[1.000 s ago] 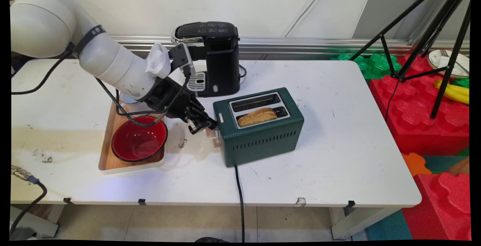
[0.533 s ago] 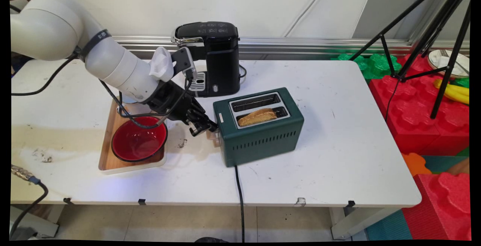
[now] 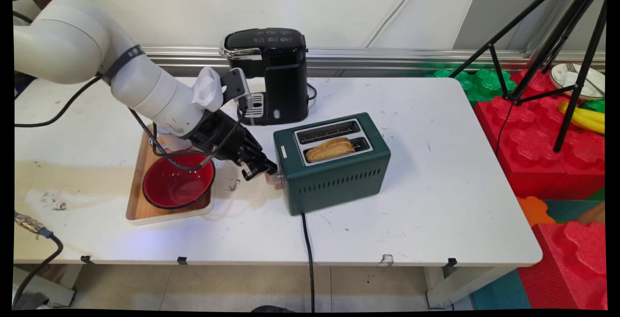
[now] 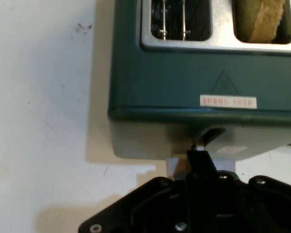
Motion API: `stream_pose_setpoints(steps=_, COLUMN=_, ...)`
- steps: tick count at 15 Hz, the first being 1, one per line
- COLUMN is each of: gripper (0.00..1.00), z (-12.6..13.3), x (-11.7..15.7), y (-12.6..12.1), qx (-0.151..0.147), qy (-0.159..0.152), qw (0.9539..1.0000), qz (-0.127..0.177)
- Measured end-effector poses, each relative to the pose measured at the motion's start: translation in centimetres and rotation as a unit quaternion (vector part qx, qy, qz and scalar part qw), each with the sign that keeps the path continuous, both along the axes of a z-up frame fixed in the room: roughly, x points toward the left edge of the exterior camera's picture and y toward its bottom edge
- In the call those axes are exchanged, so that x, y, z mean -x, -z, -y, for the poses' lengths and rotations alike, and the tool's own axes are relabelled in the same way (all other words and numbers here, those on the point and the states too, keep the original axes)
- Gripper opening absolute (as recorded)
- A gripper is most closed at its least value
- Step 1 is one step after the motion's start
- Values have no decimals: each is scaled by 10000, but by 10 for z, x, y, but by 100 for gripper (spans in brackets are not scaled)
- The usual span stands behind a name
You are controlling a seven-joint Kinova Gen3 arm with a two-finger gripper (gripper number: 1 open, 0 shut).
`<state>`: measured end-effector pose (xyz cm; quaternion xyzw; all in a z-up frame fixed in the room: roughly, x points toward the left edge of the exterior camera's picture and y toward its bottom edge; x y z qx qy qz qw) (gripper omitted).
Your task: Press the toaster switch
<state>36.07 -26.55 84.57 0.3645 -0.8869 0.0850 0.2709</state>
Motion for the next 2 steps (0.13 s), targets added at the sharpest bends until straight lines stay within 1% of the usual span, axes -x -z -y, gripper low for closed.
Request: stream_pose_setpoints(steps=2, gripper=0, z=-2, x=-2, y=2, qx=-15, qy=14, qw=10000, qz=22)
